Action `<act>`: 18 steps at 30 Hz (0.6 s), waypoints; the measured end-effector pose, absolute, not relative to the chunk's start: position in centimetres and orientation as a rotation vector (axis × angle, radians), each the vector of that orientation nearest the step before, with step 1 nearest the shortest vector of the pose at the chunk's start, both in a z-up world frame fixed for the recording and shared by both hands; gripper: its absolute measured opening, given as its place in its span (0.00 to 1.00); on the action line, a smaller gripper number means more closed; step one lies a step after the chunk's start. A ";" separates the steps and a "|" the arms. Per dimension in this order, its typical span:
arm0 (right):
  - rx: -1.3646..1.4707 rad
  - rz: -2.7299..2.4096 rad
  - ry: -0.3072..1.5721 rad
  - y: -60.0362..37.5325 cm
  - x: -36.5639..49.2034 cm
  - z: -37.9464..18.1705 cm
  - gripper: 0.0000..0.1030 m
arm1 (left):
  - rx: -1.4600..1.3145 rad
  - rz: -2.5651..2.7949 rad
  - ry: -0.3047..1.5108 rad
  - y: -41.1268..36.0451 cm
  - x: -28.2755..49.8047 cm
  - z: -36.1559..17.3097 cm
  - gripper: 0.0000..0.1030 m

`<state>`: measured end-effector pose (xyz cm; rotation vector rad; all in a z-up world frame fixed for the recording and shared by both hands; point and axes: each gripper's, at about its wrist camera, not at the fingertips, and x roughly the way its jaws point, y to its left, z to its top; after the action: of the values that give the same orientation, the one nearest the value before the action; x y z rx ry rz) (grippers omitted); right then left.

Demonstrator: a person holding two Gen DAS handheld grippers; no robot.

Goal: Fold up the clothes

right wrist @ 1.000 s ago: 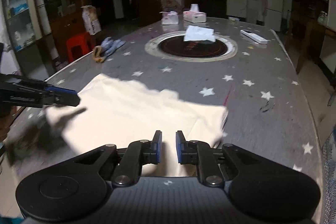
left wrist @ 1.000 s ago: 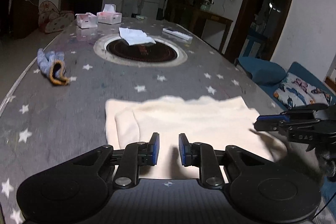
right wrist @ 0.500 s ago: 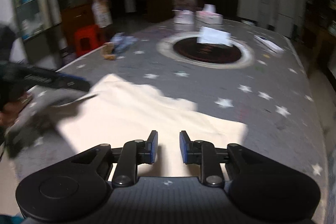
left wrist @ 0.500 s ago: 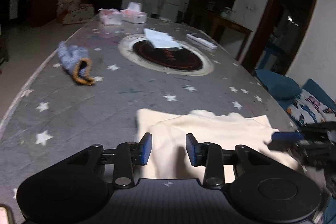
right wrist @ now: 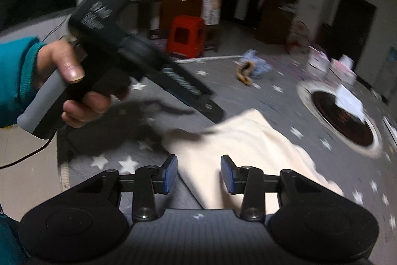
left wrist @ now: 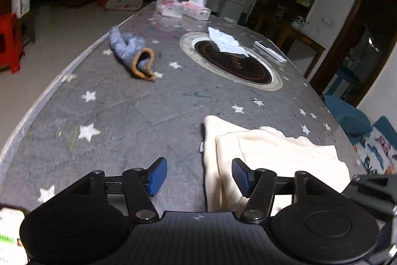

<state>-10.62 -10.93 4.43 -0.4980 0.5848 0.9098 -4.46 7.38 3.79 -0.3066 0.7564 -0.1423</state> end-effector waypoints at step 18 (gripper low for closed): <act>-0.381 0.862 0.560 -11.2 -10.0 5.8 0.11 | -0.614 -0.243 0.867 7.6 -2.8 2.7 0.76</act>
<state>-9.99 -11.17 5.80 -0.3809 0.5601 0.8624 -2.85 7.65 2.67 -0.6139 0.8665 -0.2430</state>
